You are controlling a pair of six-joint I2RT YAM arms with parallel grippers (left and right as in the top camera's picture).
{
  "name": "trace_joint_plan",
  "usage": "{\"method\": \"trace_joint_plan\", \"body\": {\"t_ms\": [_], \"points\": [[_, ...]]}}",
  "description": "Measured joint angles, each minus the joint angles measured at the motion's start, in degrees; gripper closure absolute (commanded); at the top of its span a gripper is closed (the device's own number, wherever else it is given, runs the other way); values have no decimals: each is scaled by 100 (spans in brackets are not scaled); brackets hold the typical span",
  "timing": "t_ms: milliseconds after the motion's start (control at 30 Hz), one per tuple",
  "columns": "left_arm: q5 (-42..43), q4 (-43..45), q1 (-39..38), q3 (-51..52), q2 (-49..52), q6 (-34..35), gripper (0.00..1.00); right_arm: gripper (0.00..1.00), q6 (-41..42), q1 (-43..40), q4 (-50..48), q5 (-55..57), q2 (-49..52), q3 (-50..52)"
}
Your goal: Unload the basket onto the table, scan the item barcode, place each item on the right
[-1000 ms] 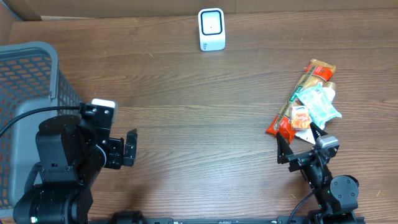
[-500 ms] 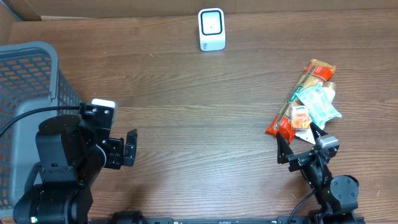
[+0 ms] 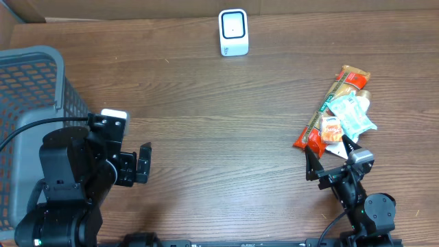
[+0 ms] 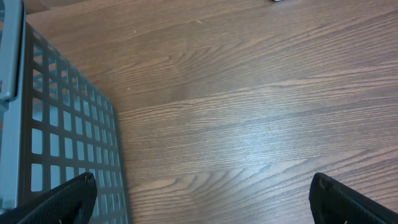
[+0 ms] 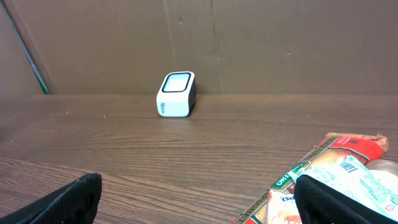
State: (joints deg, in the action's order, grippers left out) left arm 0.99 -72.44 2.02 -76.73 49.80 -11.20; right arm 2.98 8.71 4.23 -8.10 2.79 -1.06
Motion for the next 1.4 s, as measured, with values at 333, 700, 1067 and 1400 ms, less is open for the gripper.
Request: {"method": "trace_joint_plan", "body": {"t_ms": [333,700,1067,1400], "points": [[0,0,0,0,-192,0,0,0,0,0,2,0,0,0],[-868,66,0,1043,-1246,-619,0,0,2,0,4,-2,0,0],[-1023,940,0,1969,-1908,-850,0,0,0,0,2,0,0,0],[404,2817,0,1980,-1969,-872,0,0,0,0,7,-2,0,0]]}}
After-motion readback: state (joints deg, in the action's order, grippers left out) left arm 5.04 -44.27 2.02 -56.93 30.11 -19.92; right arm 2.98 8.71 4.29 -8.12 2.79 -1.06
